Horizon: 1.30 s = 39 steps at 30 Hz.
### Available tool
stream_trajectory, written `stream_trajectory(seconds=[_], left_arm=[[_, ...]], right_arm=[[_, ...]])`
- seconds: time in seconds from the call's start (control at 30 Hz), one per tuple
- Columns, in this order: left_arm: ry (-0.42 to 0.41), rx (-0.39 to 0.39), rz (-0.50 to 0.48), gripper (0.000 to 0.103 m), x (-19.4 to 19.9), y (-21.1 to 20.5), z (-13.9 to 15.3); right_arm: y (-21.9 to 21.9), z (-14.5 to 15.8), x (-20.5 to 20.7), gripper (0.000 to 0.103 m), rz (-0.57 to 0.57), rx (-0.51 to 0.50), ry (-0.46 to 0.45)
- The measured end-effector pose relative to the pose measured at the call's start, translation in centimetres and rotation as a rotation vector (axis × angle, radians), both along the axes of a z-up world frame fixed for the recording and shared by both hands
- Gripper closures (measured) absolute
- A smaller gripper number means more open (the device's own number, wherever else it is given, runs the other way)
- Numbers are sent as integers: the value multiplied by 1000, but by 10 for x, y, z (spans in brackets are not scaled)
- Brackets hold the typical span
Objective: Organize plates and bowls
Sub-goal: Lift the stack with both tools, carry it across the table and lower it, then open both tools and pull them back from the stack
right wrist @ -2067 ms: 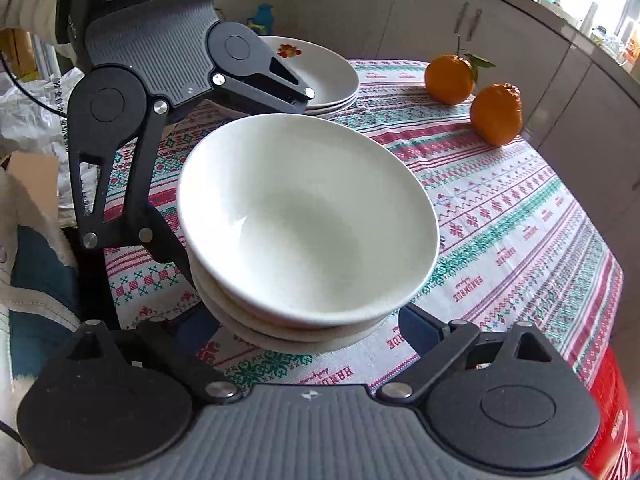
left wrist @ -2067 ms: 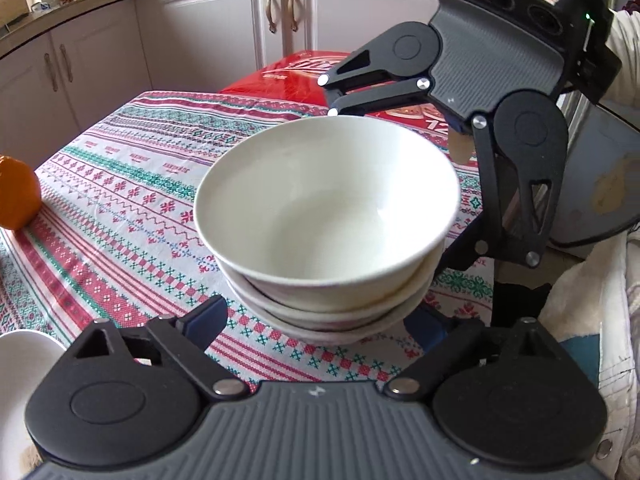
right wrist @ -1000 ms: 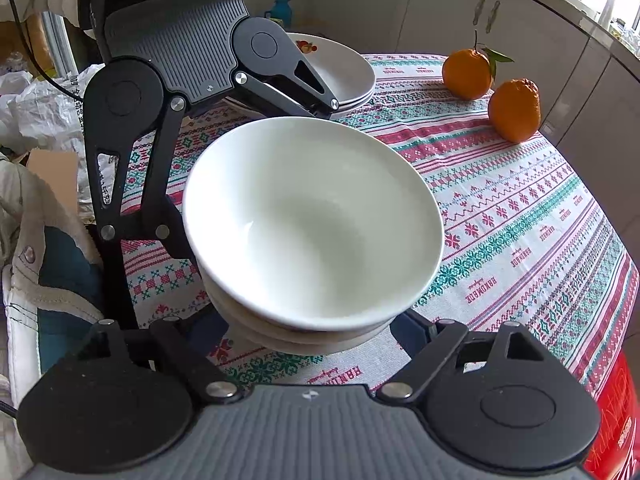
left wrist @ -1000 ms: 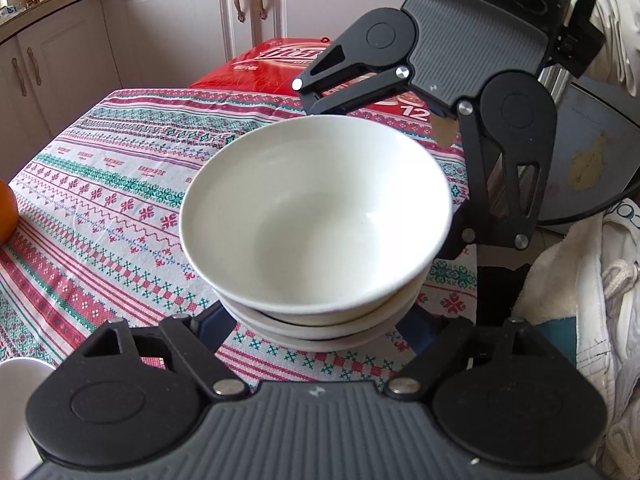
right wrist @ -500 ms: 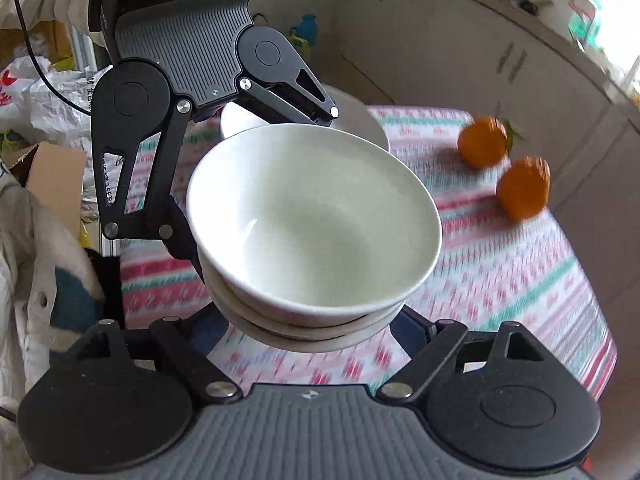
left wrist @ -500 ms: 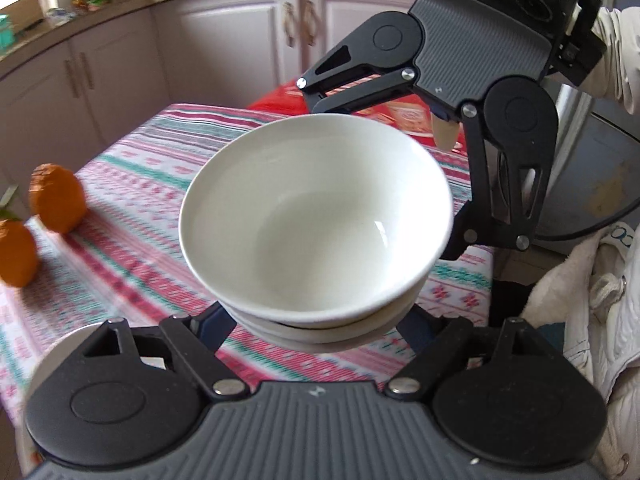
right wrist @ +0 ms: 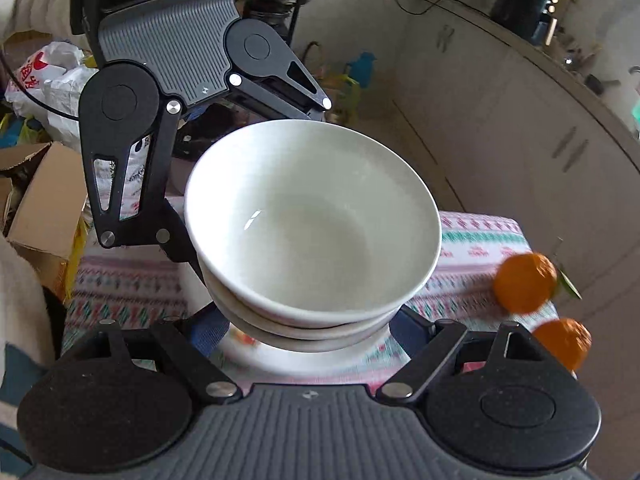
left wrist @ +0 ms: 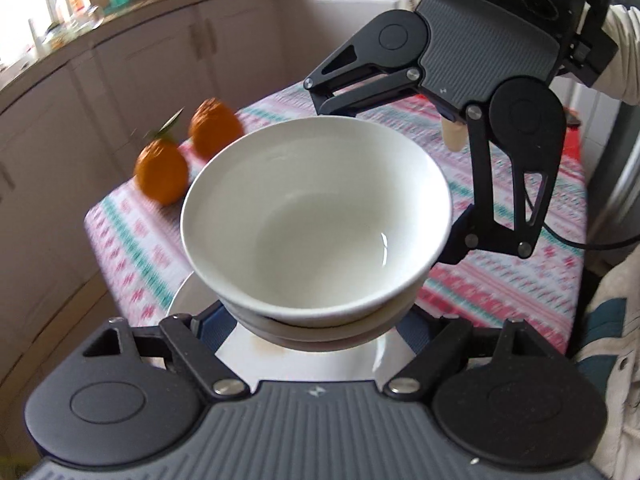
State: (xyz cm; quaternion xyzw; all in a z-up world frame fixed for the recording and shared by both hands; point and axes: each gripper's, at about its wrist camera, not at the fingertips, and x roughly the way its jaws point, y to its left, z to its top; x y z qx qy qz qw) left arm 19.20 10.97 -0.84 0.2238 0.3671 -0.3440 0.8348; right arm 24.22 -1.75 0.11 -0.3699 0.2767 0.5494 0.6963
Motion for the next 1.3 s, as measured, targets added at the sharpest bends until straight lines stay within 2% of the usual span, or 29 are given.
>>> stream_trajectory(seconds=[0.17,0.43,0.83,0.97,1.1,1.23,1.3], left_arm=[[23,8,40,18,10,15,-11],[45,8,54,18,16,20,-19],[46,-12,78,18,17,24,-22],[-15,21,79,11,9,21,-21],[-66,33,117,10,-5,23,-18],[-144,50,185,9,-28,26,-13],[-187,16,250,0,-42,30,-8]], right_arm=[[19,-15,14,14,11,-6,31],[23,-30,25,14,-18,-2,75],[23,-34,32,14,-37,10,76],[22,-30,25,11,-47,6,56],[14,-22,13,7,-76,-2,16],[-2,-14,-9,7,-122,-24,-46],[-10,-10,-21,7,-174,-34,-77]])
